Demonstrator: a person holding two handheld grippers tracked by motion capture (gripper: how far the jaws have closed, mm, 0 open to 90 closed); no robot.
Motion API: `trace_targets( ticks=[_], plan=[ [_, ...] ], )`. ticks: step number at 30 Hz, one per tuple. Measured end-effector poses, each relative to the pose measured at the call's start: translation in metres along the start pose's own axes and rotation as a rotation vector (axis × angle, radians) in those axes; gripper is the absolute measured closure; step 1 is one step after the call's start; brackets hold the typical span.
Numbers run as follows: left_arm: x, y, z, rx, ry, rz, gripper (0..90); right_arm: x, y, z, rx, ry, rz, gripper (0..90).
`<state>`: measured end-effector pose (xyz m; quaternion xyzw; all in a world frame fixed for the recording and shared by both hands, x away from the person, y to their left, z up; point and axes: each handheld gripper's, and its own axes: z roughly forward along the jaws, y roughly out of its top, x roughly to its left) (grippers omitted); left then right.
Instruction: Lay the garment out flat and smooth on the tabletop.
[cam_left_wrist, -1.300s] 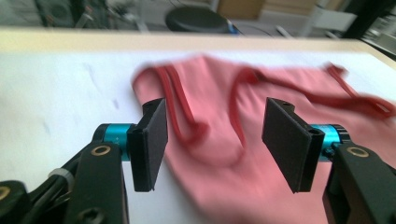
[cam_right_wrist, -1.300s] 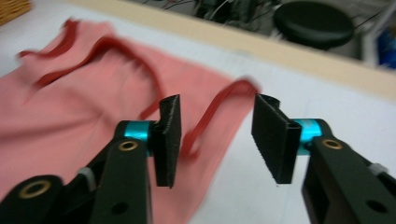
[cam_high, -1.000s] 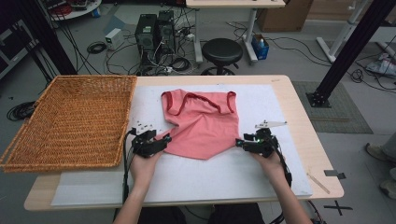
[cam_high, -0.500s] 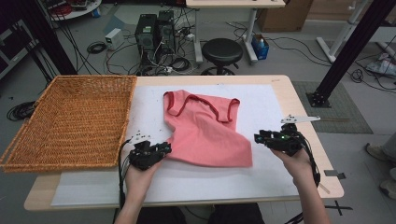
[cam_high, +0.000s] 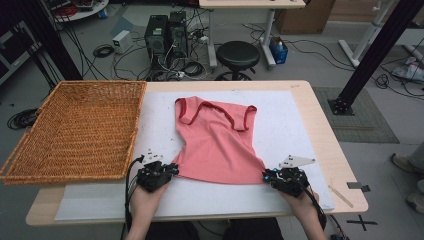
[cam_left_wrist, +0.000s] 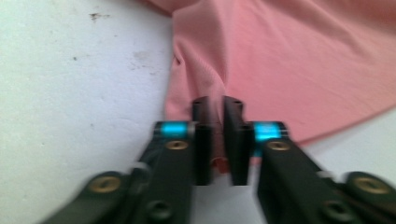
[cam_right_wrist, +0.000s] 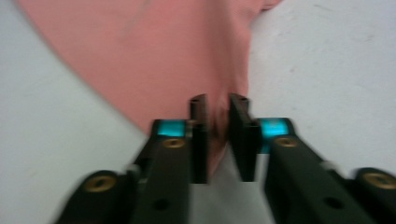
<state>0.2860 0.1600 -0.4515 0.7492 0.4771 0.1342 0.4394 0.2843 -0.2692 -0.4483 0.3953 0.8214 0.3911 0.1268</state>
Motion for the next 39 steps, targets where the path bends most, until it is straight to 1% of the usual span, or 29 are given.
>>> trace_targets(
  ticks=[3,4,5,6,7,8,9,10,12,13,14,15,16,17,18,19,20,21,22,24,26,29,30,31,33,34,35,36,39],
  plan=[
    [-0.011,-0.011,-0.018,-0.045,-0.072,-0.022,85.7,0.000,-0.008,-0.019,-0.025,0.011,0.007,87.8],
    [-0.011,-0.011,-0.018,-0.045,-0.072,-0.022,85.7,0.000,-0.008,-0.019,-0.025,0.011,0.007,87.8],
    [-0.011,-0.011,-0.018,-0.045,-0.072,-0.022,85.7,0.000,-0.013,-0.030,-0.047,0.026,0.024,87.8],
    [-0.030,-0.030,-0.043,-0.074,-0.103,-0.015,85.1,0.003,-0.025,-0.053,-0.080,0.061,0.046,87.3],
    [-0.034,-0.034,-0.048,-0.085,-0.088,-0.018,82.4,0.005,-0.029,-0.060,-0.092,0.069,0.055,85.4],
    [-0.035,-0.036,-0.051,-0.091,-0.060,-0.024,73.1,0.007,-0.033,-0.065,-0.102,0.061,0.061,78.3],
    [-0.036,-0.038,-0.054,-0.102,-0.036,-0.036,63.0,0.008,-0.036,-0.068,-0.113,0.035,0.073,67.4],
    [-0.036,-0.038,-0.054,-0.102,-0.036,-0.036,59.3,0.008,-0.036,-0.068,-0.113,0.035,0.073,67.4],
    [-0.036,-0.038,-0.054,-0.113,0.022,-0.012,58.4,0.010,-0.041,-0.068,-0.132,-0.003,0.098,63.1],
    [-0.034,-0.037,-0.050,-0.097,0.044,-0.015,54.3,0.011,-0.043,-0.065,-0.135,-0.004,0.100,58.3],
    [-0.033,-0.037,-0.046,-0.088,0.042,-0.021,53.1,0.013,-0.044,-0.059,-0.133,-0.004,0.116,54.4],
    [-0.031,-0.037,-0.040,-0.070,0.044,-0.020,53.1,0.015,-0.044,-0.055,-0.129,-0.005,0.118,54.5],
    [-0.030,-0.038,-0.035,-0.042,0.067,-0.007,53.1,0.017,-0.045,-0.048,-0.118,-0.011,0.099,54.5],
    [-0.030,-0.040,-0.030,-0.026,0.080,0.005,53.5,0.020,-0.045,-0.041,-0.099,-0.016,0.085,54.8],
    [-0.031,-0.041,-0.031,-0.044,0.096,0.015,57.1,0.023,-0.046,-0.035,-0.076,-0.029,0.071,56.7],
    [-0.031,-0.042,-0.032,-0.044,0.093,0.023,65.1,0.026,-0.048,-0.033,-0.083,-0.060,0.047,61.6],
    [-0.031,-0.043,-0.034,-0.037,0.077,0.028,73.6,0.029,-0.049,-0.033,-0.082,-0.087,0.023,67.0],
    [-0.032,-0.045,-0.035,-0.033,0.046,0.024,81.3,0.028,-0.049,-0.035,-0.080,-0.081,0.019,79.3],
    [-0.034,-0.047,-0.037,-0.036,0.035,0.027,86.5,0.029,-0.050,-0.038,-0.075,-0.058,0.015,84.7],
    [-0.039,-0.052,-0.044,-0.041,0.017,0.042,87.2,0.030,-0.054,-0.045,-0.082,-0.071,-0.005,88.3],
    [-0.044,-0.059,-0.053,-0.055,-0.011,0.039,87.4,0.031,-0.060,-0.053,-0.090,-0.070,0.005,88.6],
    [-0.057,-0.075,-0.070,-0.054,-0.054,0.043,87.5,0.034,-0.074,-0.070,-0.104,-0.040,0.029,88.7],
    [-0.057,-0.075,-0.070,-0.054,-0.054,0.043,87.4,0.034,-0.074,-0.070,-0.104,-0.040,0.029,88.7],
    [-0.066,-0.087,-0.081,-0.044,-0.075,0.048,87.4,0.037,-0.080,-0.077,-0.110,-0.031,0.031,88.6],
    [-0.075,-0.100,-0.091,-0.022,-0.090,0.049,87.4,0.048,-0.098,-0.097,-0.119,-0.013,0.040,88.6],
    [-0.081,-0.110,-0.097,-0.008,-0.095,0.044,87.4,0.052,-0.103,-0.102,-0.120,-0.011,0.045,88.6],
    [-0.081,-0.110,-0.097,-0.008,-0.095,0.044,87.4,0.052,-0.103,-0.102,-0.120,-0.011,0.045,88.6],
    [-0.092,-0.129,-0.108,0.037,-0.091,0.044,87.4,0.067,-0.125,-0.117,-0.104,0.022,0.051,88.6],
    [-0.097,-0.137,-0.114,0.061,-0.095,0.047,87.4,0.076,-0.135,-0.124,-0.078,0.038,0.051,88.6]
  ],
)
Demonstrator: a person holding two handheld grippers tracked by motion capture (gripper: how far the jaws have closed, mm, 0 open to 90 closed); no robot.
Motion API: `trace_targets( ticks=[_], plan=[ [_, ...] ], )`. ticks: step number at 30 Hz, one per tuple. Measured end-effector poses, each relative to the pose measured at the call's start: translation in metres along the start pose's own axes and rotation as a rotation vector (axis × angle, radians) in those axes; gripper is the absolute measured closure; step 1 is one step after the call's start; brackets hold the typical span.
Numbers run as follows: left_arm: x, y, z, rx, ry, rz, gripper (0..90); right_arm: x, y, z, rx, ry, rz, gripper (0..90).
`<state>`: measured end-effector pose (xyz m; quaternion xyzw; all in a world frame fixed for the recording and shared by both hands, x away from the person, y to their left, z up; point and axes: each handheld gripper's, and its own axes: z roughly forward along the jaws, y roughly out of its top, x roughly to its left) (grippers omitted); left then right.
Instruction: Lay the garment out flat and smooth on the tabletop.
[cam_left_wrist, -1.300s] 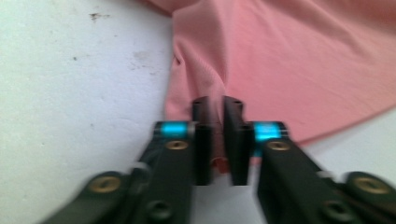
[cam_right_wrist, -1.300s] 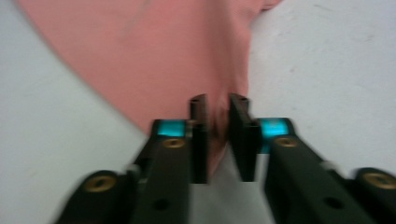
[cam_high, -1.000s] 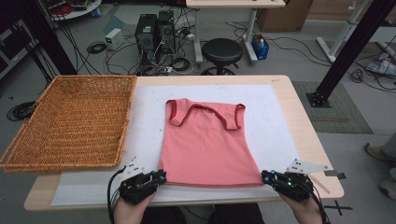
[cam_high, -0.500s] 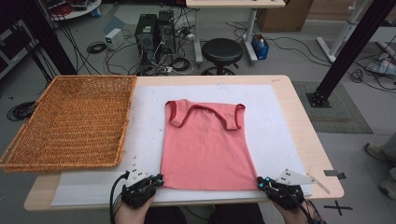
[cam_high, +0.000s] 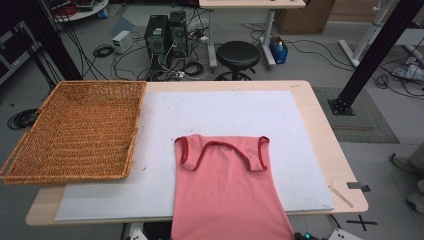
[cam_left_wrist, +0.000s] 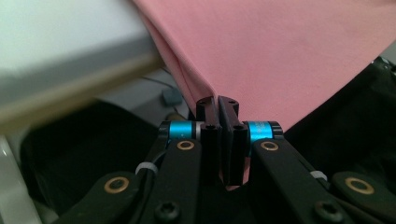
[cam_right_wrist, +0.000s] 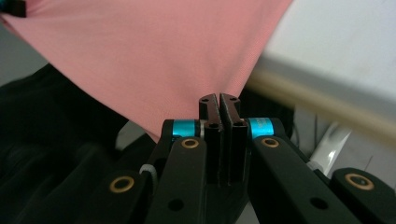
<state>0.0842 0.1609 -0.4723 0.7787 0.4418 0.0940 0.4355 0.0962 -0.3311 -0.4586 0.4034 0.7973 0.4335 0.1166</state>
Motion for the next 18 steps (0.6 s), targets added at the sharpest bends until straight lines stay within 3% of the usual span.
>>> trace_targets(
  ticks=[2,4,6,9,11,12,13,16,18],
  plan=[
    [-0.006,-0.003,-0.003,0.025,0.003,0.023,87.3,0.007,-0.007,-0.006,0.027,0.016,0.005,88.5],
    [-0.008,-0.001,-0.006,0.015,0.011,0.042,86.0,0.010,-0.008,-0.011,0.027,0.020,-0.007,86.0],
    [-0.004,0.009,-0.007,-0.021,0.022,0.050,75.7,0.009,-0.002,-0.014,0.001,0.008,-0.028,79.5],
    [0.005,0.032,-0.006,-0.099,0.026,0.082,70.3,-0.001,0.018,-0.010,-0.067,-0.016,-0.053,70.4],
    [0.005,0.032,-0.006,-0.099,0.026,0.082,69.2,-0.005,0.027,-0.007,-0.091,-0.030,-0.065,70.4],
    [0.019,0.073,0.007,-0.213,0.038,0.176,69.2,-0.005,0.027,-0.007,-0.091,-0.030,-0.065,68.0],
    [0.024,0.084,0.013,-0.222,0.041,0.203,65.6,-0.021,0.063,0.020,-0.160,-0.034,-0.104,64.0],
    [0.038,0.112,0.035,-0.254,0.064,0.289,63.9,-0.030,0.090,0.050,-0.173,-0.038,-0.158,61.2],
    [0.051,0.125,0.052,-0.237,0.025,0.312,62.8,-0.032,0.104,0.071,-0.143,-0.045,-0.199,59.8]
  ],
)
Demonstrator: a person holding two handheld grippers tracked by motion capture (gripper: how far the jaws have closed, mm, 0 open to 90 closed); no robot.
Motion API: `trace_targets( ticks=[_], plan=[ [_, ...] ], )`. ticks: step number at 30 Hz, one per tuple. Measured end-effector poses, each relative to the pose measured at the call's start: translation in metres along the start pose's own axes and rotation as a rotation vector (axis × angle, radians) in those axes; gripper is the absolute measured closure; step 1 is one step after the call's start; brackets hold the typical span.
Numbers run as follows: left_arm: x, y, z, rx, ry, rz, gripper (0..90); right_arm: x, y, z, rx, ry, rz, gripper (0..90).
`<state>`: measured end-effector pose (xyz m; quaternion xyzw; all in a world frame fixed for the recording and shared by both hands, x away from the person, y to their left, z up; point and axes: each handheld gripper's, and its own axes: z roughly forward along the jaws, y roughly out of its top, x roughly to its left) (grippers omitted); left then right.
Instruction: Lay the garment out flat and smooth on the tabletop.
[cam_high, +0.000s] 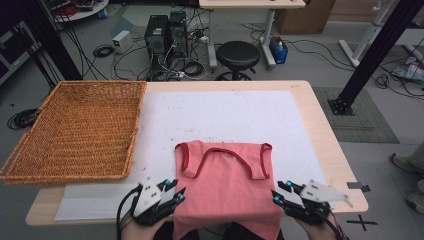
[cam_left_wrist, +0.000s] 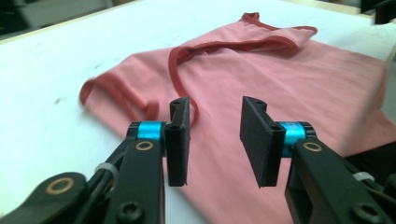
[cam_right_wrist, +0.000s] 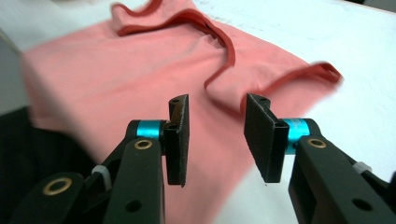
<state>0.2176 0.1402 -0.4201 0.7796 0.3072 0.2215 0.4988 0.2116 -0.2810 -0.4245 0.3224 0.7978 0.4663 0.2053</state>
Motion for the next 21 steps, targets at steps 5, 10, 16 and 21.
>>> trace_targets(
  ticks=[5,10,16,21],
  plan=[
    [0.018,0.002,0.025,0.057,0.000,0.044,61.0,-0.002,0.012,0.034,0.040,-0.018,-0.105,58.3],
    [0.033,0.001,0.062,0.160,-0.011,0.149,60.1,-0.008,0.019,0.063,0.117,-0.040,-0.164,51.4],
    [0.037,0.002,0.066,0.190,-0.020,0.157,80.4,-0.012,0.021,0.068,0.138,-0.046,-0.228,85.8],
    [0.049,0.020,0.056,0.061,0.014,0.106,82.8,-0.032,0.039,0.055,0.036,-0.025,-0.126,87.3]
  ],
)
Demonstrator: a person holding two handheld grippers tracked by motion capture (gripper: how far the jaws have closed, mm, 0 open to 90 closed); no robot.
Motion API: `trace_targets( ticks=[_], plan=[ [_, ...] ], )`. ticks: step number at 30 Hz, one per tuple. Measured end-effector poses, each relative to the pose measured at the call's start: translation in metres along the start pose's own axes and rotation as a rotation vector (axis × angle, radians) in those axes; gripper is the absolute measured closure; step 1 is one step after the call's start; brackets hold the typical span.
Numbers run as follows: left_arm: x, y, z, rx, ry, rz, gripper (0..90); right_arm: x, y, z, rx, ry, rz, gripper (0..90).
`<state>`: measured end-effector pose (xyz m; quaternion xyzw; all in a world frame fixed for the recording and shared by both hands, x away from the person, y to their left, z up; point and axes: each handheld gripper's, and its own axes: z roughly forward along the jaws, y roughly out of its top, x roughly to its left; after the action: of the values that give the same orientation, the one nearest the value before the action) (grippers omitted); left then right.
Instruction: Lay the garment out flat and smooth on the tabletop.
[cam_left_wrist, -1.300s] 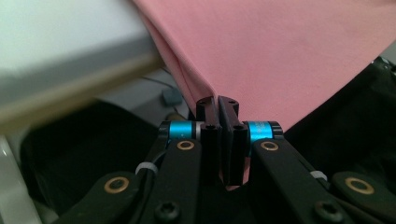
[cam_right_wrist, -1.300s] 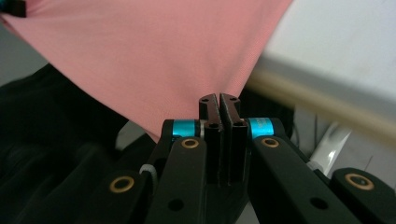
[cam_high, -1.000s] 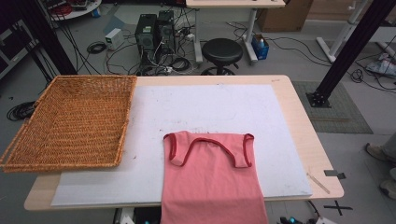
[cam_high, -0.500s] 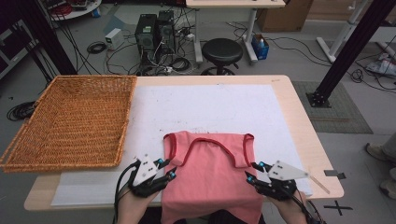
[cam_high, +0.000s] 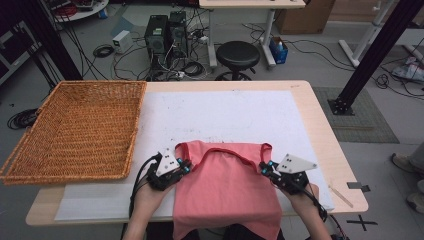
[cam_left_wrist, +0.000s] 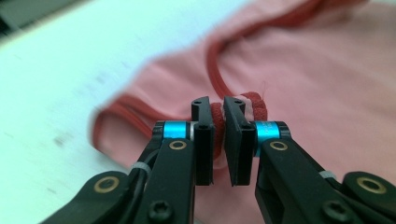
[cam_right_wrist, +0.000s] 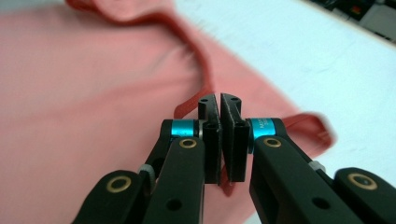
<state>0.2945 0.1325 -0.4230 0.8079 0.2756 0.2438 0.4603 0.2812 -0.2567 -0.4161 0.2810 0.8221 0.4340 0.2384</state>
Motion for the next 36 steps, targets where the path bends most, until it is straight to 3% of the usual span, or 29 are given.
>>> trace_targets(
  ticks=[5,9,11,13,14,17,20,22,24,26,27,30,32,36],
  plan=[
    [0.031,0.027,0.009,-0.105,0.088,-0.067,83.3,-0.040,0.030,0.007,-0.040,-0.024,0.066,87.4],
    [0.060,0.043,0.026,-0.131,0.163,-0.137,83.5,-0.077,0.062,0.030,-0.020,-0.051,0.082,88.4],
    [0.072,0.047,0.034,-0.125,0.183,-0.161,83.6,-0.091,0.070,0.039,0.004,-0.015,0.089,87.8],
    [0.081,0.050,0.039,-0.117,0.190,-0.173,83.6,-0.096,0.068,0.038,-0.008,0.104,0.112,73.6],
    [0.084,0.050,0.041,-0.114,0.191,-0.179,83.5,-0.093,0.064,0.035,-0.006,0.193,0.111,70.0],
    [0.086,0.048,0.044,-0.120,0.183,-0.190,83.5,-0.061,0.038,0.018,-0.025,0.315,-0.027,62.9],
    [0.083,0.049,0.046,-0.106,0.172,-0.175,83.5,-0.029,0.018,0.012,-0.029,0.338,-0.132,59.7],
    [0.080,0.051,0.046,-0.109,0.170,-0.164,83.5,-0.009,0.011,0.017,-0.007,0.324,-0.220,59.6],
    [0.079,0.053,0.045,-0.108,0.165,-0.164,83.5,0.001,0.010,0.025,0.030,0.303,-0.286,60.3],
    [0.079,0.053,0.041,-0.102,0.168,-0.164,83.4,0.007,0.011,0.035,0.104,0.292,-0.330,69.3],
    [0.079,0.053,0.040,-0.103,0.167,-0.164,83.5,0.008,0.011,0.041,0.153,0.281,-0.376,81.5],
    [0.080,0.054,0.037,-0.116,0.170,-0.172,83.4,-0.002,0.015,0.040,0.121,0.260,-0.337,88.3],
    [0.081,0.055,0.038,-0.128,0.174,-0.180,83.5,-0.017,0.021,0.035,0.065,0.229,-0.262,89.0],
    [0.087,0.057,0.048,-0.114,0.196,-0.180,83.5,-0.061,0.040,0.035,-0.048,0.166,-0.077,89.2]
  ],
)
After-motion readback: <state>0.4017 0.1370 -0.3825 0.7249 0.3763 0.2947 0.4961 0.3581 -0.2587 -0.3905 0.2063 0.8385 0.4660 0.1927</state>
